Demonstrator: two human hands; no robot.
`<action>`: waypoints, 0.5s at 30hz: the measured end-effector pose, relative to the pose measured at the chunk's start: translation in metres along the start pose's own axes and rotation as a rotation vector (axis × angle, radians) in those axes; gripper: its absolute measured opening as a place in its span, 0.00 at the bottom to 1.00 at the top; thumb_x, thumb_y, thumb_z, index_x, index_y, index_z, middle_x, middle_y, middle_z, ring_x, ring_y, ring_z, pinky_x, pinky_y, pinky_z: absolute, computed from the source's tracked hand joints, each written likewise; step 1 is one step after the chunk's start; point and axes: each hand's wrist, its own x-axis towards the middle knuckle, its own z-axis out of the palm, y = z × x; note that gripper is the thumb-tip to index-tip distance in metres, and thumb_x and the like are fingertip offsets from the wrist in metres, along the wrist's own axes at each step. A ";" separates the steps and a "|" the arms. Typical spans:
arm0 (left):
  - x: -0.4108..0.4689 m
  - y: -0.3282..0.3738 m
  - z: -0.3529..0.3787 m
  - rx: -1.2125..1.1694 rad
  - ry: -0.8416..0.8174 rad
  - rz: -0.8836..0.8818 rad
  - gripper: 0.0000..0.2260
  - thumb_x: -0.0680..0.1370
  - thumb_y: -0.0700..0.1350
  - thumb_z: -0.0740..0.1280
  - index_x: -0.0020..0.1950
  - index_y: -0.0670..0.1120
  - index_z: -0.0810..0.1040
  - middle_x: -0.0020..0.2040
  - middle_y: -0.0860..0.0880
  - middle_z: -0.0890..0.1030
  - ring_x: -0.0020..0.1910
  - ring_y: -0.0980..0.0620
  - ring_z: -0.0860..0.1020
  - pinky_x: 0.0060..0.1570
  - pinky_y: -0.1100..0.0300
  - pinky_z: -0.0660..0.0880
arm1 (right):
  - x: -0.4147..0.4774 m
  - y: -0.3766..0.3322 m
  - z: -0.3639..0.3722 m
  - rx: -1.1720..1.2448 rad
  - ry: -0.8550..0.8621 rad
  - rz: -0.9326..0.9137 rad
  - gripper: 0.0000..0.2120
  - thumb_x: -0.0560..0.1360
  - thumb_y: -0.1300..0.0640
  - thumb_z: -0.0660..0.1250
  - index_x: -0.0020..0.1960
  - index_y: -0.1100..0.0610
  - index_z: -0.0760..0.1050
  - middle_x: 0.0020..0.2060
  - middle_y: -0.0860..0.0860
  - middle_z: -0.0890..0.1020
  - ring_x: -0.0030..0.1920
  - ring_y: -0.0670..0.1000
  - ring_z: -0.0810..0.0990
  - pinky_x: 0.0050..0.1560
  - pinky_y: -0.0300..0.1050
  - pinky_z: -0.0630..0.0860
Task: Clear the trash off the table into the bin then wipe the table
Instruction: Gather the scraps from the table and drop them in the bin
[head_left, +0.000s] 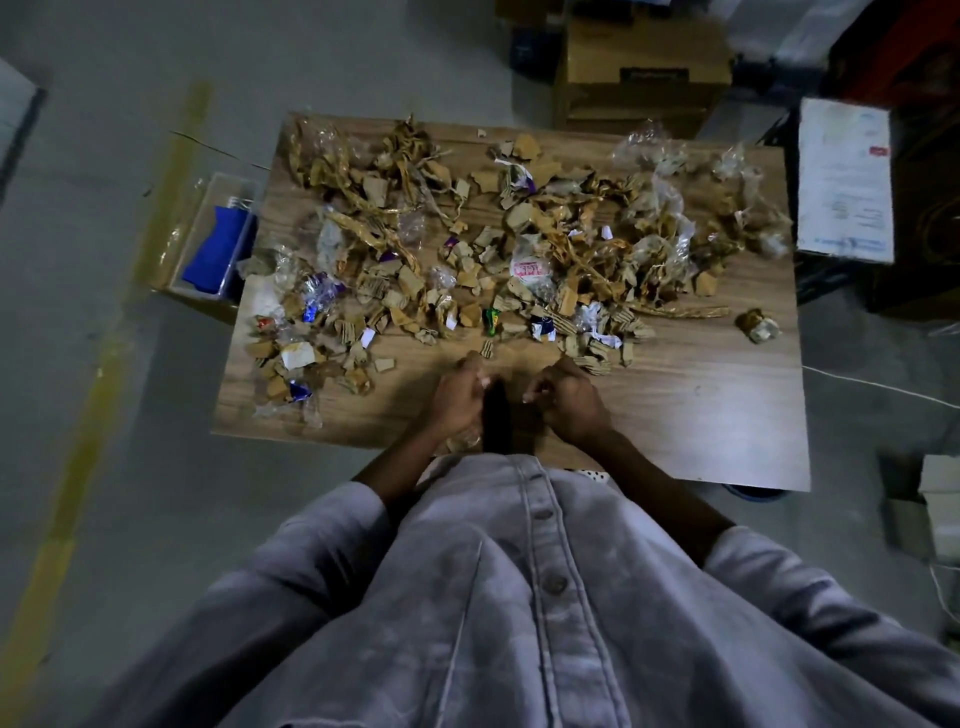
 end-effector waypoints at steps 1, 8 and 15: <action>-0.002 -0.003 -0.007 -0.091 0.053 -0.061 0.10 0.81 0.36 0.64 0.62 0.42 0.70 0.46 0.47 0.79 0.41 0.50 0.78 0.36 0.58 0.71 | 0.000 -0.006 0.003 0.004 0.002 -0.038 0.10 0.72 0.64 0.73 0.46 0.50 0.81 0.52 0.52 0.75 0.46 0.54 0.80 0.46 0.46 0.78; -0.032 -0.036 -0.033 -0.832 0.263 -0.503 0.06 0.84 0.38 0.61 0.51 0.46 0.75 0.37 0.48 0.78 0.29 0.53 0.71 0.23 0.63 0.66 | 0.009 -0.057 0.044 -0.163 -0.219 -0.551 0.07 0.72 0.60 0.75 0.50 0.57 0.85 0.60 0.59 0.78 0.61 0.59 0.73 0.58 0.52 0.76; -0.062 -0.037 -0.023 -1.625 0.294 -0.775 0.12 0.84 0.39 0.54 0.49 0.42 0.76 0.37 0.45 0.77 0.34 0.51 0.71 0.33 0.61 0.65 | 0.026 -0.054 0.082 -0.430 -0.248 -0.906 0.17 0.75 0.53 0.59 0.48 0.60 0.85 0.55 0.59 0.84 0.56 0.59 0.75 0.48 0.48 0.79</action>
